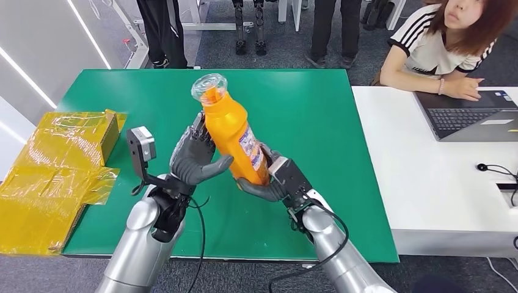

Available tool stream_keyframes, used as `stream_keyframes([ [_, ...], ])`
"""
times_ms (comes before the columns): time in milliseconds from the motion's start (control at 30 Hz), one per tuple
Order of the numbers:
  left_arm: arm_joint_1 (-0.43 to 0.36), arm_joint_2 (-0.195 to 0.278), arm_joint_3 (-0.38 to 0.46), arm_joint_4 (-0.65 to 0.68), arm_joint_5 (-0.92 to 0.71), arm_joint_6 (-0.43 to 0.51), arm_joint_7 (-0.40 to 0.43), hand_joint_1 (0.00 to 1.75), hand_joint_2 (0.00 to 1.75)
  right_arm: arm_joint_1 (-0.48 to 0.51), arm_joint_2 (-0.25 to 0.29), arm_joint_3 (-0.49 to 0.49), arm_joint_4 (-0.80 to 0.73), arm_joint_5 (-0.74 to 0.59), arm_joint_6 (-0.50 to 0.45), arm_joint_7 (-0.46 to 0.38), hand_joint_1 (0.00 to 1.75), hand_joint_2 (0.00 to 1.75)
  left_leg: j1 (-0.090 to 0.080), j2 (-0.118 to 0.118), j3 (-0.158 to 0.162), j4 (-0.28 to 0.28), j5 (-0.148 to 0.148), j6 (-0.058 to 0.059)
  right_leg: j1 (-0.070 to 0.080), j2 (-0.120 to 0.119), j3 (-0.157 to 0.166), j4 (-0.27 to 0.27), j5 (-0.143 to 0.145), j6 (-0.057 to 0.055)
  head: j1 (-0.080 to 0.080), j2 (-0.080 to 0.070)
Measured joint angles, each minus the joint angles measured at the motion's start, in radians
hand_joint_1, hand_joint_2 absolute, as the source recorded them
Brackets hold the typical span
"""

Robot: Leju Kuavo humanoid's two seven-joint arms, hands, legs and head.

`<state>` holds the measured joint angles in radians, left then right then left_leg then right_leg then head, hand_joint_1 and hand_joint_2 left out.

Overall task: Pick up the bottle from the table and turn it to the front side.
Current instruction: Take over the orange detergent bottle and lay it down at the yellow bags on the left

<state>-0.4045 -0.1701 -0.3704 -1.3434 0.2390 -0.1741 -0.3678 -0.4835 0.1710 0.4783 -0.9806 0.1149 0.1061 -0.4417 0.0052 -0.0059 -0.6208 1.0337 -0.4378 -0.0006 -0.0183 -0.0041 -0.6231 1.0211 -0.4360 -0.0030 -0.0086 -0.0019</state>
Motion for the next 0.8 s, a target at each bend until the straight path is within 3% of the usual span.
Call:
stream_keyframes([
  [300, -0.073, 0.011, -0.004, 0.039, 0.038, -0.023, 0.021, 0.0, 1.75, -0.071, 0.024, 0.066, 0.083, 0.009, -0.015, 0.008, 1.75, 1.75, 0.0, 0.0, -0.001, 0.0, -0.001, 0.0, 0.0, 0.001, -0.001, -0.001, 0.0, 0.0, 0.0, 0.0],
  [633, -0.136, 0.021, -0.011, 0.135, -0.006, -0.031, 0.033, 0.03, 1.75, -0.071, 0.024, 0.099, 0.116, 0.012, -0.04, 0.017, 1.75, 1.75, 0.0, 0.0, -0.001, 0.0, -0.001, 0.0, 0.0, 0.001, -0.001, -0.001, 0.0, 0.0, 0.0, 0.0],
  [767, -0.196, 0.029, -0.012, 0.208, -0.047, -0.043, 0.039, 1.75, 1.75, -0.054, 0.02, 0.108, 0.115, 0.017, -0.067, 0.034, 1.75, 1.75, 0.0, 0.0, -0.001, 0.0, 0.0, 0.0, 0.0, 0.001, -0.002, -0.001, 0.0, 0.0, 0.0, 0.0],
  [800, -0.21, 0.031, -0.013, 0.223, -0.047, -0.055, 0.042, 1.75, 1.75, -0.047, 0.016, 0.107, 0.111, 0.017, -0.071, 0.037, 1.75, 1.75, 0.0, 0.0, -0.001, 0.0, 0.0, 0.0, 0.0, 0.001, -0.002, -0.001, 0.0, 0.0, 0.0, 0.0],
])
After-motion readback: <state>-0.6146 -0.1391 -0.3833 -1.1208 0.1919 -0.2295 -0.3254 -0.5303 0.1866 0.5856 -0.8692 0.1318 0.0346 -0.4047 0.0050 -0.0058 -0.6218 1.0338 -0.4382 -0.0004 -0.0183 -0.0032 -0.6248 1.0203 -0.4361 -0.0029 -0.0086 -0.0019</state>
